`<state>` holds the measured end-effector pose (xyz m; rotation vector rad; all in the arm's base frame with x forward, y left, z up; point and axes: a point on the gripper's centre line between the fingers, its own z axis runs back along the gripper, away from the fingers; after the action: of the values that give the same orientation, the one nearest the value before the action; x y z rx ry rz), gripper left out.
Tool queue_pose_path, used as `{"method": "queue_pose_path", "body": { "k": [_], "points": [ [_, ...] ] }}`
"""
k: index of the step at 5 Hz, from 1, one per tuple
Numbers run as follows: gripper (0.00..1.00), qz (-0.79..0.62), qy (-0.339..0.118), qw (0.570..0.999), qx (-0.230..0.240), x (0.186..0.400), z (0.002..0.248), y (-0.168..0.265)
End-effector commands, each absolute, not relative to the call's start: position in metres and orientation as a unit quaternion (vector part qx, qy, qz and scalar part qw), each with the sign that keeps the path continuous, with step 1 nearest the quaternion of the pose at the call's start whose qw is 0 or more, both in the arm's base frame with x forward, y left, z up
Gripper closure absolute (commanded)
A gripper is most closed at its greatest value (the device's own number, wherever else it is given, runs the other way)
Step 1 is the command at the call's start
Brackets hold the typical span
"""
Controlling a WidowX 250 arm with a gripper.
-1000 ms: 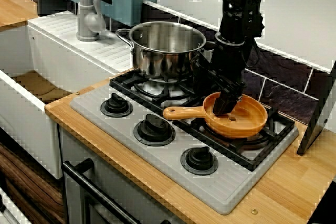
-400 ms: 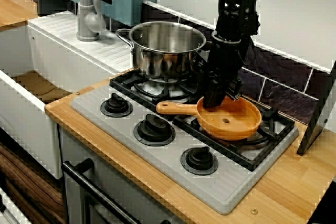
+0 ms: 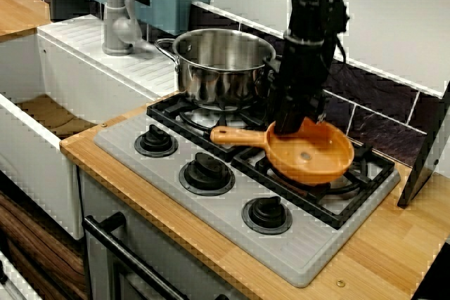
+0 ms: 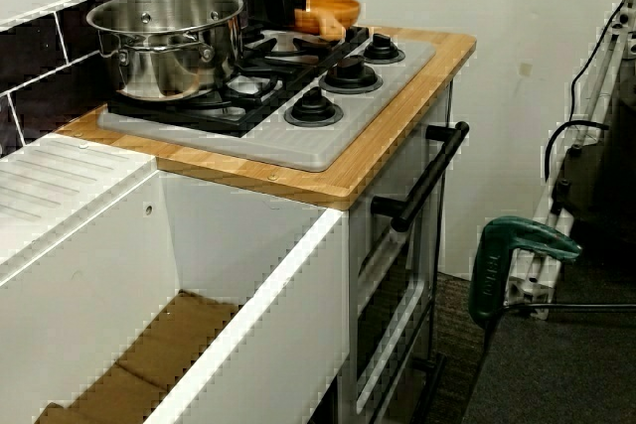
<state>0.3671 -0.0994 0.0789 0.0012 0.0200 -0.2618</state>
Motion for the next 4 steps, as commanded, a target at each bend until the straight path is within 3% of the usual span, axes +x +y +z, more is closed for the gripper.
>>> {"method": "queue_pose_path", "body": {
  "k": [1, 3, 4],
  "points": [
    [1.0, -0.135, -0.053, 0.988, -0.045, 0.367, 0.157, -0.104],
    [1.0, -0.132, -0.067, 0.986, -0.077, 0.379, 0.2, -0.104],
    [1.0, -0.136, -0.097, 0.985, -0.046, 0.384, 0.207, -0.103]
  ]
}}
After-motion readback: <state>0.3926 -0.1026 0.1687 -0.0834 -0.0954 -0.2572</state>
